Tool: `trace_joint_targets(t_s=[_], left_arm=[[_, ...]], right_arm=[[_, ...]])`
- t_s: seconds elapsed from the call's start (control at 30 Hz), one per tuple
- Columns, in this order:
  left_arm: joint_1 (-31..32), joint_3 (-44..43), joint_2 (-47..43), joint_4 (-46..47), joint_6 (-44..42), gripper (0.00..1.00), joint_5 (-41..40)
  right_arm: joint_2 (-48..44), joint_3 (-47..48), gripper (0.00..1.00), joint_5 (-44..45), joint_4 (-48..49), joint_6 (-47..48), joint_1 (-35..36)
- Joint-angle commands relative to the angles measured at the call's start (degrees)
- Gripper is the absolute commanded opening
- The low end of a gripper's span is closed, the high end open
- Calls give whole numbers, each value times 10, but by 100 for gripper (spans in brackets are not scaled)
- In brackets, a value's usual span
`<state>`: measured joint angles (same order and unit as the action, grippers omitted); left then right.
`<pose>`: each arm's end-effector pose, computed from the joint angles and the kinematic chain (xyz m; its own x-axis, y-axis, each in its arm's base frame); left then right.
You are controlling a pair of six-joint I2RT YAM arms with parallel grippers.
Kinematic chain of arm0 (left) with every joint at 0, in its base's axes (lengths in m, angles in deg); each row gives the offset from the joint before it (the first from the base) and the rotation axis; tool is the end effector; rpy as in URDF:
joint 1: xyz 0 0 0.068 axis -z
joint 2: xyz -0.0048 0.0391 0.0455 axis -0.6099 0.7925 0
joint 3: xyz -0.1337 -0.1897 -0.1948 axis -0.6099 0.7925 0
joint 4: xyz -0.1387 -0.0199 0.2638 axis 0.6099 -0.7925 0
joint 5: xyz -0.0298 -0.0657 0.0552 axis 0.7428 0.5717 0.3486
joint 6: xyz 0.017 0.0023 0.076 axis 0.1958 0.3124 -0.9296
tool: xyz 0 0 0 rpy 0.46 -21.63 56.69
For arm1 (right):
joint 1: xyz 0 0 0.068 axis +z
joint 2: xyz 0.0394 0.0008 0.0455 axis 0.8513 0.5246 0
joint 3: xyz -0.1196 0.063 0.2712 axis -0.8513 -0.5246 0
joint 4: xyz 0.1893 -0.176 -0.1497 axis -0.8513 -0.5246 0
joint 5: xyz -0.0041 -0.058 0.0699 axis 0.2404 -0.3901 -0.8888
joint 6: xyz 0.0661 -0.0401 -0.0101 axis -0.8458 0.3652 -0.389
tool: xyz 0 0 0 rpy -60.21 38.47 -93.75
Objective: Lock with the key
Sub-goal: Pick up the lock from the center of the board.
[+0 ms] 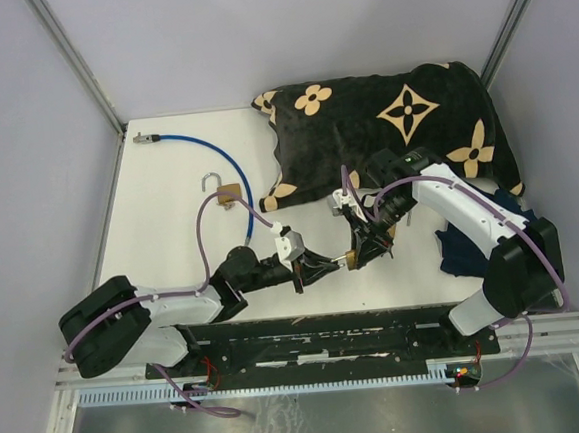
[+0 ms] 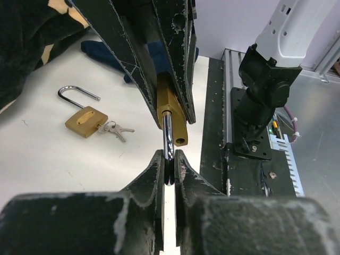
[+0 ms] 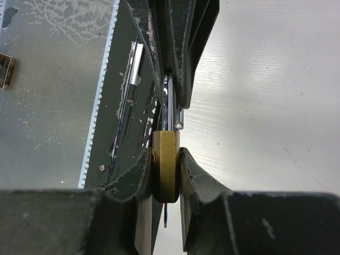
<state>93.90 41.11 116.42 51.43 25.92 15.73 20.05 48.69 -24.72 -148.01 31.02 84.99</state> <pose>0.1406 -0.2580 0.2117 -0.0964 -0.0876 -0.9915 0.9785 0.1740 -0.1105 0.2342 0.1798 0.2856 -0.2054 -0.6529 -0.7291 -0.8966 -0.1732 0.4076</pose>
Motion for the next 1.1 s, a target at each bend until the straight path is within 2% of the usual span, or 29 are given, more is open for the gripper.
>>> trace_joint_targets(t_s=[0.0,0.27,0.37,0.47,0.57,0.83,1.07], left_arm=[[-5,-20,4,29,17,5,26],[-13,-7,-34,38,68,3,22],[-13,-6,-45,37,69,3,11],[-15,-2,-60,35,58,3,6],[-16,5,-78,33,47,3,7],[-36,28,-137,32,54,3,19],[-47,13,-159,31,60,3,36]], right_arm=[[-9,26,2,-34,3,-5,4],[-18,18,9,-16,64,-85,4],[-15,24,25,-30,57,-94,5],[-19,31,45,-46,56,-113,4],[-22,38,54,-58,58,-133,-1],[-64,43,63,-110,65,-164,-47],[-96,32,63,-191,41,-94,-48]])
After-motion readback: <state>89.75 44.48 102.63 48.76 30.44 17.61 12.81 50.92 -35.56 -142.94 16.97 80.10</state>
